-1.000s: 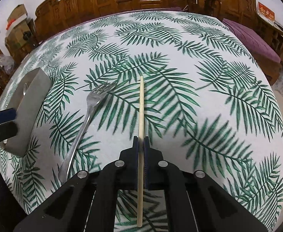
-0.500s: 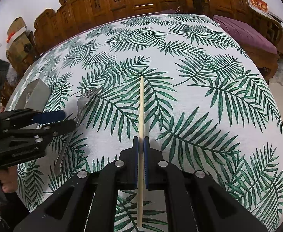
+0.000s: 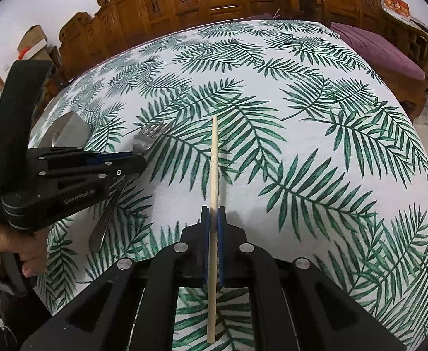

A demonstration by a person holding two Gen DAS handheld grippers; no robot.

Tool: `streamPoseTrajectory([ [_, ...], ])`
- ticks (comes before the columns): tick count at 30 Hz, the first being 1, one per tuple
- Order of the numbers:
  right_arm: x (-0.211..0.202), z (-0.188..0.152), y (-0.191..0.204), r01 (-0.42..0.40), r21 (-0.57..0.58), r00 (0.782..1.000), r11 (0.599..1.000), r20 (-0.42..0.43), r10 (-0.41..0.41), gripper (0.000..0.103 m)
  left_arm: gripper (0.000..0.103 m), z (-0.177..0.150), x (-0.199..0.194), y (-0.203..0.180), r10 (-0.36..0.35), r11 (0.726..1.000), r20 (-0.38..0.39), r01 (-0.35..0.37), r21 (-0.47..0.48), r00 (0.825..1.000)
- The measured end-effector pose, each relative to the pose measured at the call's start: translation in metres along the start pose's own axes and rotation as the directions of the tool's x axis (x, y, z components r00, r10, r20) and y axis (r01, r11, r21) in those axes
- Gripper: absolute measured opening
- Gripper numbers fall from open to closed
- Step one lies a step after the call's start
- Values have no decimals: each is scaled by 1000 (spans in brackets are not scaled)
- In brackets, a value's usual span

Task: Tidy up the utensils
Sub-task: 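Grasp the metal fork with the left tool while the right tool holds the chopstick, then carry the metal fork into the grey tray and open the left tool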

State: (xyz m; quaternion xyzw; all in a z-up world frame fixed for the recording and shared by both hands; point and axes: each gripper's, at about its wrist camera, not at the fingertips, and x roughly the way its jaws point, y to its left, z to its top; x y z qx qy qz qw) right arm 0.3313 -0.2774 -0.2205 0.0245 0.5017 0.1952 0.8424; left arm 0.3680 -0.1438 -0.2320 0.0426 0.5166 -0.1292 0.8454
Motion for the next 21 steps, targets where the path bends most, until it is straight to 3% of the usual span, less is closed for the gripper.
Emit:
streamPoseTrajectory([
  [12, -16, -5, 31, -20, -38, 1000, 999, 17, 21, 6, 5, -26, -56, 5, -16, 1000, 90, 15, 5, 996],
  [21, -20, -9, 47, -21, -61, 1000, 998, 13, 22, 6, 1, -39, -70, 14, -11, 1000, 125, 11, 2, 992],
])
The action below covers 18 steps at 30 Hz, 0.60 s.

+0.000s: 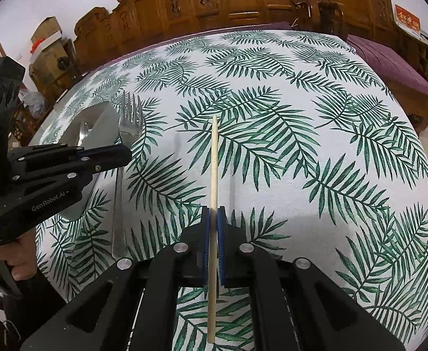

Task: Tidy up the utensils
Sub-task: 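Carry the metal fork into the grey tray and open the left tool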

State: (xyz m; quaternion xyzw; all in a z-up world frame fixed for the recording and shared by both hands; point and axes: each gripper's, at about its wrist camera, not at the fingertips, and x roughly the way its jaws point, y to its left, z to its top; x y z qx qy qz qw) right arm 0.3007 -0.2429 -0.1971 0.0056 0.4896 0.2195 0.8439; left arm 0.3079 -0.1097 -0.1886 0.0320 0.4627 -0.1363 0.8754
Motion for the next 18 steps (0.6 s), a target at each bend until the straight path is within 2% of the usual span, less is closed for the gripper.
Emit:
streamPoseTrajectory([
  [4, -5, 1, 5, 1, -8, 1000, 1000, 5, -1, 6, 1, 2, -10, 2, -7, 1000, 13, 8, -8, 1000],
  [11, -13, 10, 24, -16, -33, 999, 999, 30, 17, 6, 1, 6, -51, 13, -6, 1000, 81, 7, -16, 997],
  [18, -10, 25, 57, -43, -69, 998, 997, 47, 46, 6, 1, 6, -89, 46, 17, 998, 139, -8, -68, 990],
])
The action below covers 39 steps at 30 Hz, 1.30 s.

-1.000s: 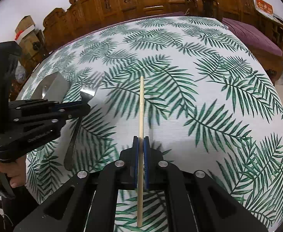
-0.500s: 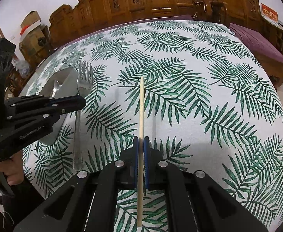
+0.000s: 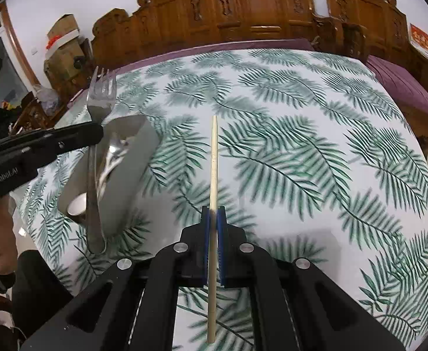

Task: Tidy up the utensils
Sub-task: 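Carry the metal fork into the grey tray and open the left tool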

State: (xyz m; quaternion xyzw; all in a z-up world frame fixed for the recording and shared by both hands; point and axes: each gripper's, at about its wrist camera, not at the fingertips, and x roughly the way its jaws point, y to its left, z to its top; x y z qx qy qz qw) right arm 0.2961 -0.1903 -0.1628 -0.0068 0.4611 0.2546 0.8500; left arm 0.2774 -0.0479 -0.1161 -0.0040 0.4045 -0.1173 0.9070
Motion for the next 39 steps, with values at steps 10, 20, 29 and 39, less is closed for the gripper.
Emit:
streamPoseTrajectory([
  [10, 8, 21, 48, -40, -53, 999, 998, 20, 41, 6, 2, -6, -19, 69, 62, 996, 6, -61, -71, 998],
  [20, 14, 24, 69, -51, -79, 999, 996, 14, 52, 6, 2, -25, 2, 103, 91, 993, -72, -96, -63, 993],
  [29, 21, 20, 72, -48, -51, 999, 998, 11, 49, 6, 2, -38, 35, 114, 91, 993, -146, -101, -63, 985],
  [39, 20, 19, 84, -46, -86, 999, 995, -2, 46, 6, 2, -40, 51, 121, 72, 992, -185, -89, -85, 980],
])
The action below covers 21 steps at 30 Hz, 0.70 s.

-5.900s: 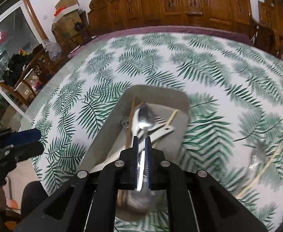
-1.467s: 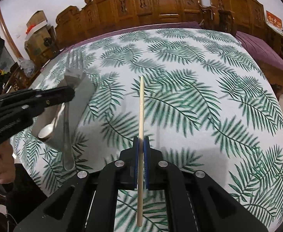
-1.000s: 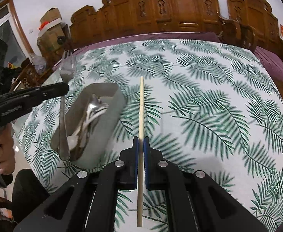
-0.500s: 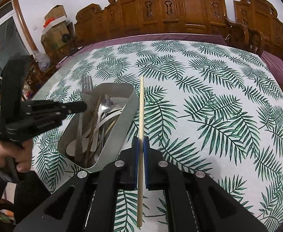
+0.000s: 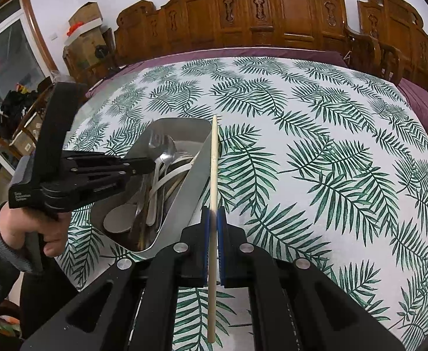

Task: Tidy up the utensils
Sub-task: 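Carry the metal fork into the grey tray and open the left tool, then lower the wooden chopstick into the tray and open the right tool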

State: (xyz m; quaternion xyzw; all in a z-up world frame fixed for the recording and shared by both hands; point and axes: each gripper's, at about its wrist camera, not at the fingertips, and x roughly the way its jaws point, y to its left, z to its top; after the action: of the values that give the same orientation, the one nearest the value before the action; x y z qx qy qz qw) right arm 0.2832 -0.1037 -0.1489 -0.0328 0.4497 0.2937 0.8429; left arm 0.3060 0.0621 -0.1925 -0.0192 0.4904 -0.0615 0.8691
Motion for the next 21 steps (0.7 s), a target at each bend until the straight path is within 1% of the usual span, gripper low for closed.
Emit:
streamPoseTrajectory([
  [3, -1, 2, 2, -1, -8, 1000, 1000, 1, 1, 6, 2, -1, 3, 1, 4, 1000, -13, -4, -11, 1000],
  [8, 0, 7, 8, -7, -19, 1000, 1000, 3, 7, 6, 3, -5, -6, 6, 10, 999, -2, -10, -43, 1000],
  [15, 12, 15, 27, -50, -27, 999, 998, -2, 50, 6, 4, -22, -42, 13, 19, 996, 40, -15, -85, 999],
  [16, 15, 17, 30, -57, -28, 998, 998, -4, 57, 6, 7, -25, -48, 14, 24, 996, 44, -20, -88, 999],
  [17, 17, 18, 33, -63, -28, 998, 998, -5, 63, 6, 12, -28, -52, 15, 28, 996, 48, -24, -91, 998],
  [19, 24, 22, 40, -80, -23, 997, 997, -10, 80, 6, 15, -34, -63, 18, 34, 995, 62, -28, -101, 997],
  [21, 31, 27, 45, -95, -15, 995, 995, -13, 94, 6, 15, -39, -71, 19, 41, 994, 69, -33, -107, 997],
])
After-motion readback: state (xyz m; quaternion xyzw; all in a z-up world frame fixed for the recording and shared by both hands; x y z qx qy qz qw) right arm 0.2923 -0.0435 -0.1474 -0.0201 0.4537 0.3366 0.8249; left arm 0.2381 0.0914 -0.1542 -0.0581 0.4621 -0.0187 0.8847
